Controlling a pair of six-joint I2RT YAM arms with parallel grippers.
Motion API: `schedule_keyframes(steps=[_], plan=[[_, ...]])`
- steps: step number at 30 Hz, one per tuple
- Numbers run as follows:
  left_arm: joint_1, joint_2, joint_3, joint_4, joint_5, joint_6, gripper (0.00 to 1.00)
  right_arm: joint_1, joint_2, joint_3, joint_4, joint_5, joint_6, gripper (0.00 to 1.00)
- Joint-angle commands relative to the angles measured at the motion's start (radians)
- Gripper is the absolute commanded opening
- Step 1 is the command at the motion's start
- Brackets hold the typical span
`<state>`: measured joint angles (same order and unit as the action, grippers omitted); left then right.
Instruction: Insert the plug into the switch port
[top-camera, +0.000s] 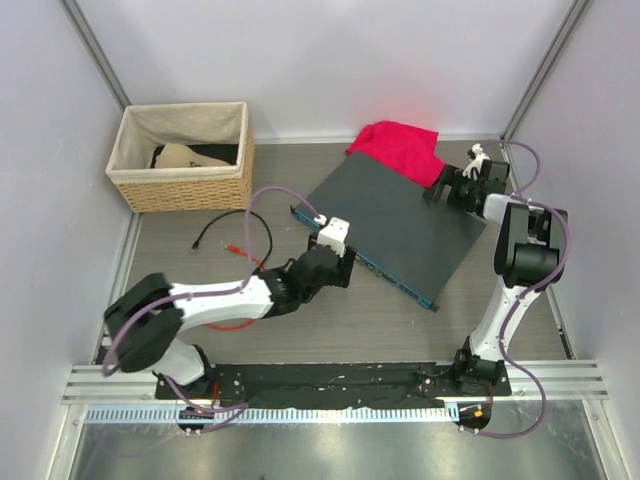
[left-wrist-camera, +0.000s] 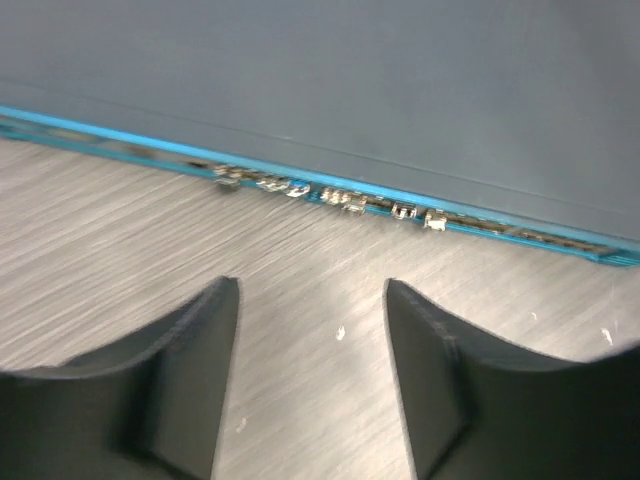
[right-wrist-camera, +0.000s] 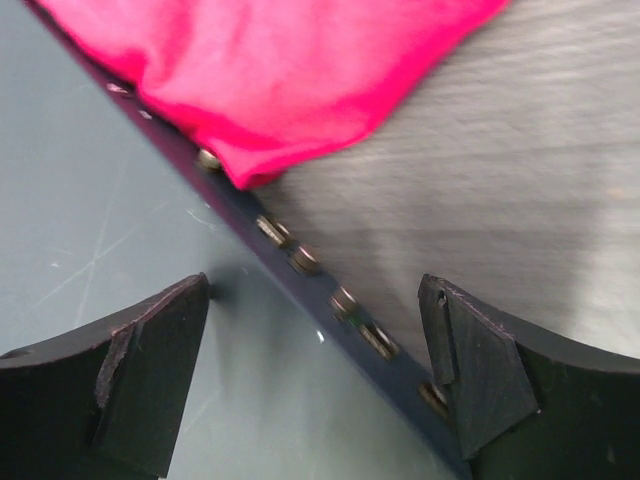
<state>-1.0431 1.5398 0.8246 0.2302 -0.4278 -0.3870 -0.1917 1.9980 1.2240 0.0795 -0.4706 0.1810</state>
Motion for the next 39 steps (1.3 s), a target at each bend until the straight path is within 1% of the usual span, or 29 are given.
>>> schedule_keyframes(steps=[1,2,3,4,5,7,8,10,11,13,14,15,16,17,18,19,20,21,22,23,24,26,28,31,33,34,35,37,39], plan=[[0.011,-0.18,-0.004,-0.216,-0.072,-0.023,0.69,0.011,-0.149,-0.075,-0.041,0.128,0.002,0.95],[0.034,-0.207,0.013,-0.263,-0.077,-0.029,0.75,0.011,-0.174,-0.089,-0.029,0.173,0.002,0.95],[0.049,-0.243,0.025,-0.358,-0.075,-0.036,0.78,0.011,-0.2,-0.118,-0.023,0.194,0.002,0.95],[0.066,-0.262,0.04,-0.403,-0.077,-0.062,0.8,0.011,-0.261,-0.135,-0.017,0.21,0.003,0.95],[0.104,-0.277,0.062,-0.445,-0.072,-0.069,0.85,0.012,-0.292,-0.152,-0.003,0.228,0.006,0.95],[0.142,-0.322,0.087,-0.555,-0.068,-0.084,0.89,0.02,-0.385,-0.198,0.012,0.219,0.017,0.95],[0.184,-0.336,0.117,-0.593,-0.057,-0.087,0.94,0.027,-0.419,-0.211,0.022,0.217,0.02,0.95],[0.245,-0.375,0.151,-0.704,-0.043,-0.085,0.98,0.06,-0.497,-0.234,0.02,0.213,0.003,0.95],[0.264,-0.389,0.168,-0.738,-0.042,-0.082,1.0,0.108,-0.517,-0.238,0.007,0.216,-0.011,0.95],[0.323,-0.411,0.202,-0.822,-0.031,-0.067,1.0,0.184,-0.548,-0.236,-0.021,0.239,-0.069,0.95],[0.345,-0.434,0.211,-0.847,-0.025,-0.047,0.99,0.275,-0.564,-0.238,-0.033,0.245,-0.081,0.95],[0.368,-0.443,0.225,-0.891,-0.002,-0.035,1.0,0.316,-0.567,-0.244,-0.03,0.244,-0.089,0.95],[0.417,-0.455,0.226,-0.91,0.012,-0.021,1.0,0.352,-0.565,-0.247,-0.029,0.224,-0.101,0.94],[0.44,-0.475,0.225,-0.92,0.021,0.003,1.0,0.4,-0.555,-0.248,-0.023,0.21,-0.109,0.94],[0.463,-0.49,0.217,-0.928,0.035,0.016,1.0,0.482,-0.545,-0.247,-0.023,0.202,-0.112,0.93],[0.506,-0.503,0.194,-0.922,0.055,0.022,1.0,0.53,-0.535,-0.242,-0.018,0.196,-0.113,0.92],[0.528,-0.533,0.173,-0.91,0.067,0.025,1.0,0.569,-0.519,-0.242,-0.005,0.187,-0.117,0.92],[0.547,-0.549,0.151,-0.878,0.079,0.022,1.0,0.65,-0.49,-0.238,0.008,0.179,-0.117,0.91],[0.583,-0.561,0.11,-0.859,0.119,0.014,1.0,0.687,-0.467,-0.235,0.02,0.173,-0.117,0.9],[0.6,-0.575,0.093,-0.842,0.144,0.005,1.0,0.721,-0.447,-0.227,0.031,0.171,-0.139,0.89],[0.618,-0.592,0.079,-0.82,0.167,-0.007,1.0,0.798,-0.397,-0.2,0.028,0.173,-0.162,0.88],[0.682,-0.604,0.071,-0.821,0.22,-0.007,1.0,0.866,-0.345,-0.163,0.011,0.181,-0.205,0.88],[0.721,-0.629,0.068,-0.816,0.202,0.002,1.0,0.938,-0.248,-0.081,-0.015,0.162,-0.291,0.88],[0.723,-0.664,0.065,-0.821,0.115,0.02,1.0,0.998,-0.127,0.038,-0.073,0.142,-0.44,0.87],[0.723,-0.685,0.053,-0.825,0.04,0.031,1.0,1.015,-0.078,0.133,-0.164,0.115,-0.521,0.87],[0.724,-0.705,0.05,-0.822,0.018,0.034,1.0,1.02,-0.052,0.165,-0.193,0.103,-0.602,0.87],[0.724,-0.714,0.048,-0.824,0.005,0.039,1.0,1.026,-0.012,0.196,-0.246,0.087,-0.638,0.87],[0.732,-0.734,0.042,-0.815,-0.014,0.04,1.0,1.031,0.025,0.27,-0.303,0.066,-0.743,0.87],[0.744,-0.739,0.041,-0.81,-0.011,0.039,1.0,1.037,0.076,0.34,-0.343,0.059,-0.81,0.86]])
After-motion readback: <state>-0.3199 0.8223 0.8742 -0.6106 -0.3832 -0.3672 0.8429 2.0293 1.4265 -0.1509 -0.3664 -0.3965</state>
